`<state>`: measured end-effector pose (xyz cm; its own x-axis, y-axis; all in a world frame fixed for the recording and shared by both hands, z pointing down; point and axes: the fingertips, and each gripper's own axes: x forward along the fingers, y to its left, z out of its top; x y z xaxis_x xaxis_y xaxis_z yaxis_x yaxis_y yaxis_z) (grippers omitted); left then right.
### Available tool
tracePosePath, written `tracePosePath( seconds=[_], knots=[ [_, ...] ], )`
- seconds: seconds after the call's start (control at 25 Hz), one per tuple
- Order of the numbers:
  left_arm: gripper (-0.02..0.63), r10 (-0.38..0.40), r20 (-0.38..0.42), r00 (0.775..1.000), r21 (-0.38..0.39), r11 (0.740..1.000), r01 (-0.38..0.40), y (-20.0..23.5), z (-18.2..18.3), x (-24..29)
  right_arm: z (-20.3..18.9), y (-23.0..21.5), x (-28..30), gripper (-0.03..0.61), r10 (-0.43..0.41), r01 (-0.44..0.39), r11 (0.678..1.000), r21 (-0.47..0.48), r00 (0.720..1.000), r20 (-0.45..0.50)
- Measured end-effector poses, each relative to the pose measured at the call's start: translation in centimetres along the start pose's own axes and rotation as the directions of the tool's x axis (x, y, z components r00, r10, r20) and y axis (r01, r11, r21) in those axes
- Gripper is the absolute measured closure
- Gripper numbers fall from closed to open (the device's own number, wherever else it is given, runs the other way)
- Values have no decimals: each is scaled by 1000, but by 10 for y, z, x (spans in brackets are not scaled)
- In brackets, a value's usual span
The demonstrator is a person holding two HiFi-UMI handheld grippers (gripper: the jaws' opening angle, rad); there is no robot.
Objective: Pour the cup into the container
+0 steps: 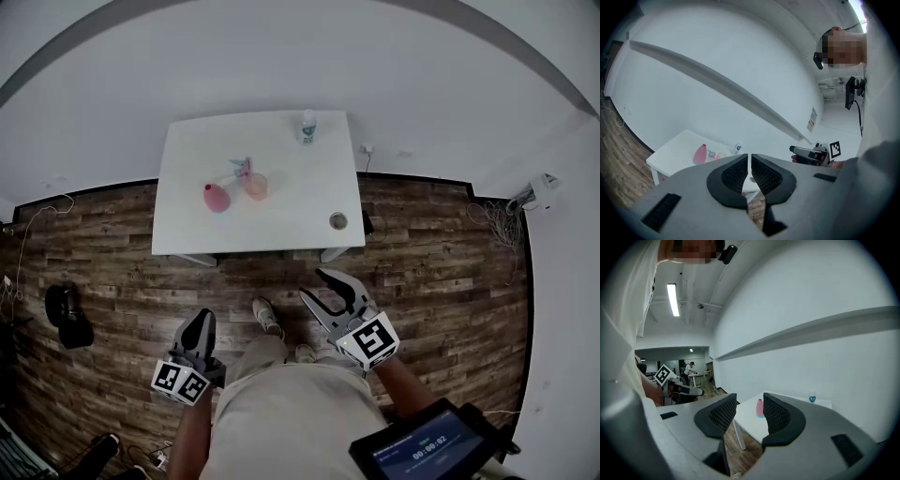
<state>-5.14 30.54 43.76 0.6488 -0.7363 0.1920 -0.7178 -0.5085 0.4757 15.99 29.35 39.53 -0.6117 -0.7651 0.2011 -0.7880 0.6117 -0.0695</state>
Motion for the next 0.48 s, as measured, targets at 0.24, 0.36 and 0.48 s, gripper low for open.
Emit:
tracePosePath(
  seconds=[0.24, 0.36, 0.48],
  knots=[
    [581, -66, -11, 998, 5, 998, 66, 40, 34, 37, 16, -25, 55, 410, -36, 36, 999, -19, 999, -16],
    [572, -90, -18, 996, 3, 996, 90, 60, 41, 50, 19, -27, 78, 400, -51, 50, 998, -39, 998, -34],
    [572, -104, -14, 995, -12, 995, 103, 79, 45, 63, 22, -25, 95, 394, -57, 53, 997, -55, 996, -73]
  ],
)
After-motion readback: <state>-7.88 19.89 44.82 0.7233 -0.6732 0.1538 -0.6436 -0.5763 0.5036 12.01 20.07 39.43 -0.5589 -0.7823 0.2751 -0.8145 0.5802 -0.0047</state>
